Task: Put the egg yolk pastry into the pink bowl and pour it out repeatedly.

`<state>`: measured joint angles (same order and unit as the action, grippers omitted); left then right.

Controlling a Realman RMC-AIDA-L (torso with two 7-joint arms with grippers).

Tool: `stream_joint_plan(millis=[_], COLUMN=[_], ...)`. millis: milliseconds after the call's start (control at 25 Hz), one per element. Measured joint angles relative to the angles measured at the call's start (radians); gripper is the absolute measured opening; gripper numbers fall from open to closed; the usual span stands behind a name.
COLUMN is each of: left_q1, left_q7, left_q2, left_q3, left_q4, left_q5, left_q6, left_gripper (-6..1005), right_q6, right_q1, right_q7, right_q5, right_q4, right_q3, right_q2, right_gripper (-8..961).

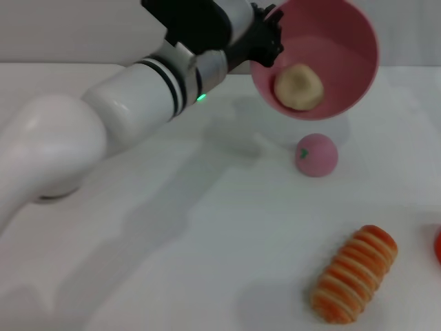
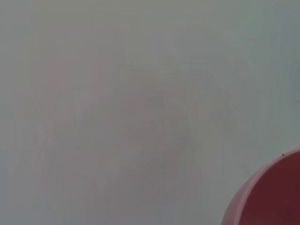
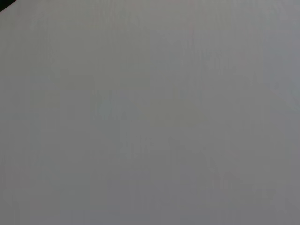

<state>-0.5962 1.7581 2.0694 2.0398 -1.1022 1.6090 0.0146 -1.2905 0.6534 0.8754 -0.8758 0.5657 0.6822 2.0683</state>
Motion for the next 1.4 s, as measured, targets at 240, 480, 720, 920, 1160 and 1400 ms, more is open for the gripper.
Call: stream_joint_plan(millis=[240, 480, 720, 920, 1160, 1400], left_q1=[-0.019, -0.031, -0.015, -0.005, 0.013, 0.041], left_q7=[-0.081, -0.130, -0.125, -0.124, -0.133, -0.126], left_q2=[0.001, 0.005, 0.009, 0.008, 0.008, 0.008], left_q3=[0.118, 0.230, 0.336, 0.383, 0.446, 0.483], left_q4=[-0.002, -0.001, -0.003, -0.008, -0.017, -0.026], left_q5=[0.000, 0.060, 0.155, 0.180, 0.196, 0.294], left_q6=[0.163, 0.319, 0.477, 0.529, 0.603, 0.652], left_gripper=[106, 107, 107, 108, 108, 109], right_q6=[0.005, 0.016, 0.016, 0.010, 0.006, 0.004], right_q1=[0.004, 0.007, 0.014, 0.023, 0.041, 0.043], right_q7=[0.002, 0.002, 0.005, 0.009, 0.014, 0.034], right_q5=[0.000, 0.001, 0.001, 0.004, 0.020, 0.027], right_q4=[0.011, 0.023, 0.025, 0.025, 0.031, 0.053], right_q3=[0.004, 0.007, 0.008, 0.010, 0.012, 0.038], right_q2=[0.001, 0.001, 0.001, 0.004, 0.004, 0.005], right_gripper=[481, 480, 481, 481, 481, 481])
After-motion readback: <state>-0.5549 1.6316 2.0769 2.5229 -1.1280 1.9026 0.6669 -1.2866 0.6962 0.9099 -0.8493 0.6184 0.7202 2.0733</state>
